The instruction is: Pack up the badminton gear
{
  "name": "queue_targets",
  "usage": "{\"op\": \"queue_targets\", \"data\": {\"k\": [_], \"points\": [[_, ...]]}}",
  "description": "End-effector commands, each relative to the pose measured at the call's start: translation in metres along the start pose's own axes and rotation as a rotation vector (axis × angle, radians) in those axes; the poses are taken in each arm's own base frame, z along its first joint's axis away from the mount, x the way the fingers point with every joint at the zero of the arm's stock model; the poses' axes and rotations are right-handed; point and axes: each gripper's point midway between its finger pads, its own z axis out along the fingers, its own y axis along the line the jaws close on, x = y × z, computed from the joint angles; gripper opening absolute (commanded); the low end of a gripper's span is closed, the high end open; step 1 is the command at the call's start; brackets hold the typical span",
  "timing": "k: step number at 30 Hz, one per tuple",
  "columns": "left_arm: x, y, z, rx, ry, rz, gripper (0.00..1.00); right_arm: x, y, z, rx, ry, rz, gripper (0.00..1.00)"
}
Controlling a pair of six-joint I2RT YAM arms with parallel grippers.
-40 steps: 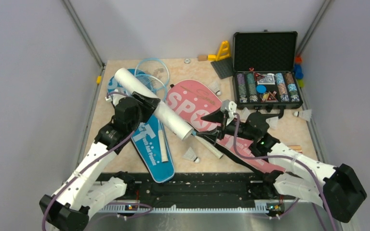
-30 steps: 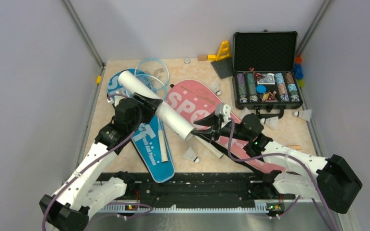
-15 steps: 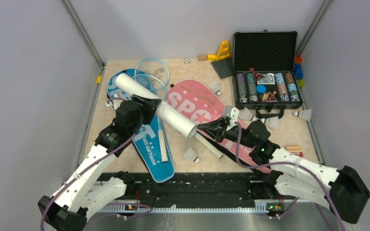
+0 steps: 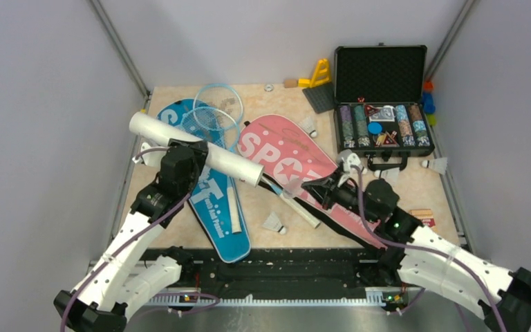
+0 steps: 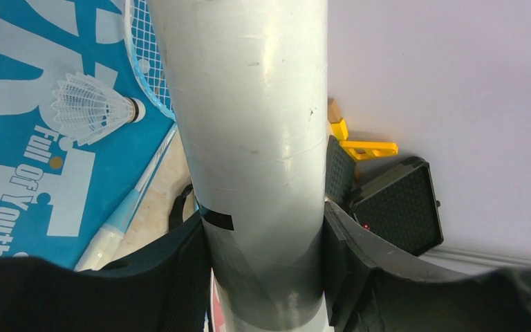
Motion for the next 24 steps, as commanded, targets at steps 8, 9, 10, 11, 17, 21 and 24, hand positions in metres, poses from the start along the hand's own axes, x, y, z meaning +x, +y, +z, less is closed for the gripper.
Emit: {"op": "queue_targets", "data": {"k": [8,9,10,11,17,21,24], "points": [[-0.026,0.003,-0.016,0.032,-0.091,-0.081,0.3,0.1,-0.035,0.087,0.275,0.443,0.386,0.0],[-0.026,0.004,-0.016,0.027,-0.089,-0.079,0.3,0.106,-0.034,0.095,0.275,0.459,0.383,0.0],[-0.025,0.007,-0.016,0.02,-0.087,-0.08,0.3,0.115,-0.035,0.101,0.28,0.481,0.381,0.0],[-0.025,0.007,-0.017,0.02,-0.082,-0.084,0.3,0.12,-0.035,0.107,0.277,0.496,0.381,0.05],[-0.019,0.009,-0.017,0.02,-0.057,-0.095,0.3,0.096,-0.026,0.109,0.193,0.419,0.301,0.47],[-0.015,0.006,-0.016,0.036,-0.038,-0.108,0.3,0.049,-0.005,0.091,0.055,0.216,0.245,0.75],[-0.011,0.003,-0.016,0.05,-0.016,-0.124,0.3,0.022,0.018,0.079,-0.077,0.099,0.227,0.77]]}}
